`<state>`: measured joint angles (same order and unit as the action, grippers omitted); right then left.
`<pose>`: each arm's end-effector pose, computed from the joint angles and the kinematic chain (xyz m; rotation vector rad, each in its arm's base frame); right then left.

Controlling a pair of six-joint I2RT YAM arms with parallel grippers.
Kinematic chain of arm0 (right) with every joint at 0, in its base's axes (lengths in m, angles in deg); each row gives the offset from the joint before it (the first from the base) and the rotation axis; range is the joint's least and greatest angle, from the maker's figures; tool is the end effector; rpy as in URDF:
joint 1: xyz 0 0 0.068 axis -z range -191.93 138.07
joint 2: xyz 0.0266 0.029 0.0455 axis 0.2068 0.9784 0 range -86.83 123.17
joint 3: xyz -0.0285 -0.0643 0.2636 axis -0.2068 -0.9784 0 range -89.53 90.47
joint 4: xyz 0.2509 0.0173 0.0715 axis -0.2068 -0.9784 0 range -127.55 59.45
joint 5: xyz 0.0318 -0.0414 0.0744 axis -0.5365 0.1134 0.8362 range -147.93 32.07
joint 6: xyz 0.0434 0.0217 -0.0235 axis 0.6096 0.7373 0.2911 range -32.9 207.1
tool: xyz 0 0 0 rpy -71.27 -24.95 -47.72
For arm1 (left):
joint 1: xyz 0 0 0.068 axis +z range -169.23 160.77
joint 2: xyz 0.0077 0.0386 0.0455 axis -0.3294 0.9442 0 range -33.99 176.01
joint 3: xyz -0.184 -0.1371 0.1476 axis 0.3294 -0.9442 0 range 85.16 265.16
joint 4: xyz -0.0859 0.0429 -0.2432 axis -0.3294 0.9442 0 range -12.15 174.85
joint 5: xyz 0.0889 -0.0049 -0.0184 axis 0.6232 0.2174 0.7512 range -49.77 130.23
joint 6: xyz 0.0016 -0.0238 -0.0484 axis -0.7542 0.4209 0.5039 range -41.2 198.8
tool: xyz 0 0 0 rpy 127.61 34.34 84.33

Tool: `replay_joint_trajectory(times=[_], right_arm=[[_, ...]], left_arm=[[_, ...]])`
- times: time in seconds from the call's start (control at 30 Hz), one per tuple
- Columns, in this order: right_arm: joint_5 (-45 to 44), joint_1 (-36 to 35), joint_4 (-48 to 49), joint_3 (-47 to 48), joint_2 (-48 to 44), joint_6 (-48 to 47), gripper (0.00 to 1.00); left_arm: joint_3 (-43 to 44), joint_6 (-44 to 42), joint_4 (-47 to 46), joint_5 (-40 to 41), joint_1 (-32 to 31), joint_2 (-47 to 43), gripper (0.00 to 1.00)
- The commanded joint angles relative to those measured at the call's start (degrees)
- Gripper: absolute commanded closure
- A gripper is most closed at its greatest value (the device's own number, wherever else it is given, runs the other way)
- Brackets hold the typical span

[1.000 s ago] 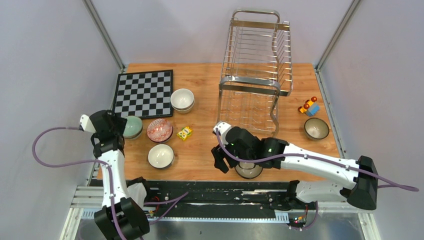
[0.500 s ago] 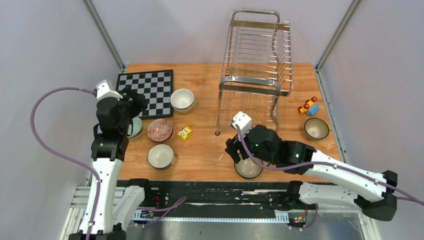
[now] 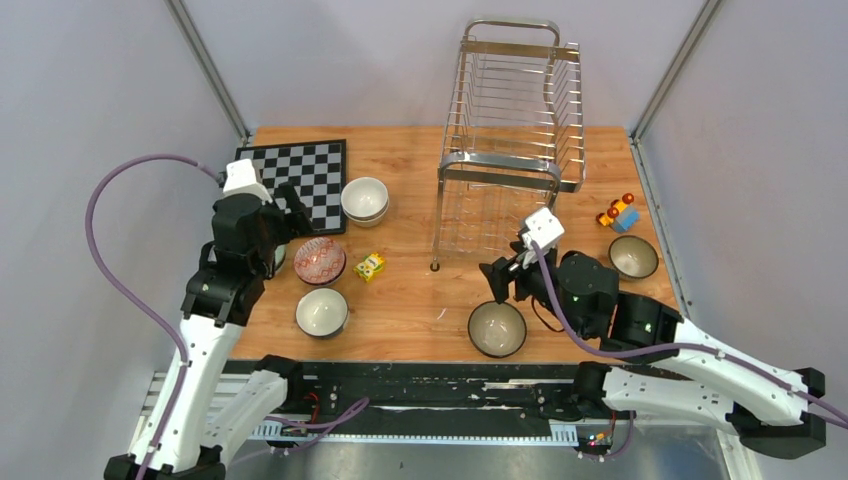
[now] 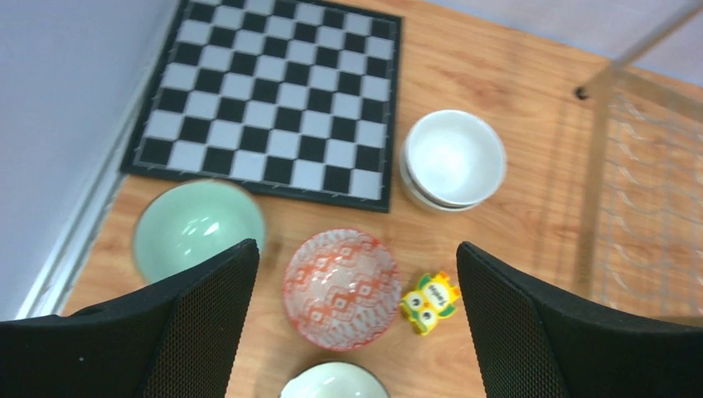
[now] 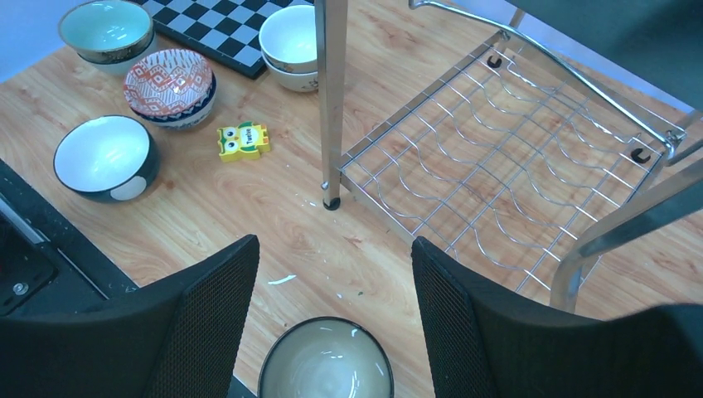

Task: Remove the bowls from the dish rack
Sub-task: Reset both arms

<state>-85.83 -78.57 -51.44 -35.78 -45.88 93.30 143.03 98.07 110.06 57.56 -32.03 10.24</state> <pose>0.0751 0.1317 0.3845 -0.5342 1.6391 0.5316 0.1556 -0.0245 0.3793 -0.3101 1.8553 -0.0974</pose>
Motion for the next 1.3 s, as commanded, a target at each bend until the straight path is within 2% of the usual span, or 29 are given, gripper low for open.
replay_joint_trajectory(times=[0.0, 0.1, 0.2, 0.33, 0.43, 0.57, 0.7, 0.83, 1.1, 1.27], right_arm=[[1.6, -0.7, -0.5, -1.6, -0.9, 1.0, 0.28], [5.2, -0.7, -0.3, -3.9, -1.2, 3.7, 0.28], [9.9, -0.7, 0.9, -6.7, -0.9, 6.5, 0.28], [16.1, -0.7, 1.8, -9.2, -0.4, 8.4, 0.28], [18.8, -0.8, 2.1, -10.6, -1.2, 9.1, 0.28], [20.6, -0.8, 3.1, -12.6, -3.7, 9.3, 0.28], [21.3, -0.7, 3.7, -13.9, -5.5, 8.5, 0.28], [21.5, -0.7, 3.7, -14.5, -6.4, 8.0, 0.28], [21.1, -0.8, 4.6, -16.3, -8.3, 8.4, 0.28], [20.8, -0.7, 4.6, -17.1, -9.1, 8.2, 0.28]], left_arm=[[1.1, 0.9, 6.5, 11.2, 1.3, 1.5, 0.08], [-1.6, 5.6, 6.0, 4.3, 9.8, 1.1, 0.1], [-5.4, 10.7, 5.2, 1.1, 16.4, 1.4, 0.11], [-12.5, 18.9, 3.8, -4.4, 27.2, 1.0, 0.12], [-19.3, 24.8, 1.0, -8.4, 32.6, -1.3, 0.13], [-24.0, 28.0, -1.3, -8.1, 35.3, -3.3, 0.21], [-25.3, 27.5, -3.6, -8.9, 36.9, -3.1, 0.25], [-25.6, 27.2, -5.9, -9.6, 37.5, -2.5, 0.33], [-26.5, 26.0, -7.6, -8.9, 37.8, -0.9, 0.67], [-28.5, 25.1, -10.8, -8.5, 38.0, -0.2, 0.83]])
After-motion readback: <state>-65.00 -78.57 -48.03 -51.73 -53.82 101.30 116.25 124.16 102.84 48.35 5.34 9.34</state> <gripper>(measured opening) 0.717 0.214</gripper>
